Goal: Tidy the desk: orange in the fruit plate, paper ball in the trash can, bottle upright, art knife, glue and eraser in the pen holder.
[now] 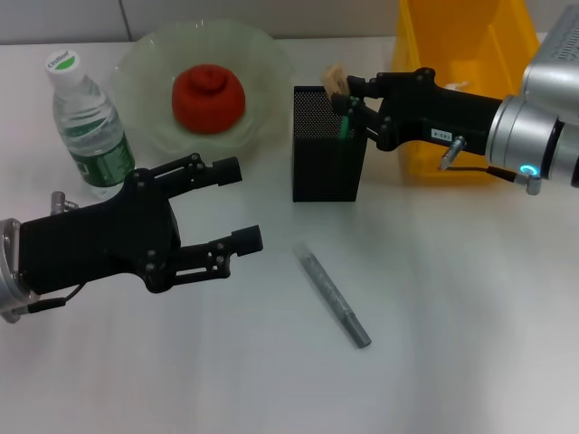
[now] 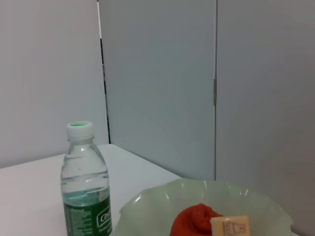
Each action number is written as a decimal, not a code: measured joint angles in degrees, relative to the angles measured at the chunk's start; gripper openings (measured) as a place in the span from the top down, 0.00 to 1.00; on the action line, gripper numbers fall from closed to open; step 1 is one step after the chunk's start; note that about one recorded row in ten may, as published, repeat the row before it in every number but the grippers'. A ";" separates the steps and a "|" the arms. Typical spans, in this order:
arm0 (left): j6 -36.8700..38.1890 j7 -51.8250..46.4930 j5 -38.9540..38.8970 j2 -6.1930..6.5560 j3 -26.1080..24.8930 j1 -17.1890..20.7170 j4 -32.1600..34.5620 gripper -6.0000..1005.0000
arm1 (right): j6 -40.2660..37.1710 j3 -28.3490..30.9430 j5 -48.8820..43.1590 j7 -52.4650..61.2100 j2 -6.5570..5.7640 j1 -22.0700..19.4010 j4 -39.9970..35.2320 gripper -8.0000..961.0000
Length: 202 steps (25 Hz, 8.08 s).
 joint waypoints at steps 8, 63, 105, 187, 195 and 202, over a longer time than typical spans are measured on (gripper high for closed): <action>0.00 0.00 0.06 0.15 0.00 -0.15 0.00 0.20 | -1.42 -0.14 -0.82 0.41 -0.04 0.15 -0.38 0.73; 3.99 -0.15 0.04 0.26 -2.99 2.21 0.47 0.20 | -38.39 -3.80 -64.07 82.85 0.43 27.83 -18.31 0.39; 2.52 0.19 0.12 0.00 -2.92 1.29 0.09 0.20 | -20.73 -16.99 -53.15 86.33 0.57 30.91 3.28 0.49; 1.87 0.79 0.12 -0.48 -2.84 0.63 0.00 0.20 | -21.78 -18.99 -53.35 84.87 0.57 29.59 0.77 0.62; 1.70 0.79 0.12 -0.52 -2.68 0.59 0.00 0.20 | -20.46 -21.07 -53.11 84.87 0.58 29.57 1.02 0.62; 1.60 0.79 0.12 -0.61 -2.88 0.66 0.00 0.20 | -19.91 -21.95 -53.03 84.78 0.57 29.63 1.01 0.76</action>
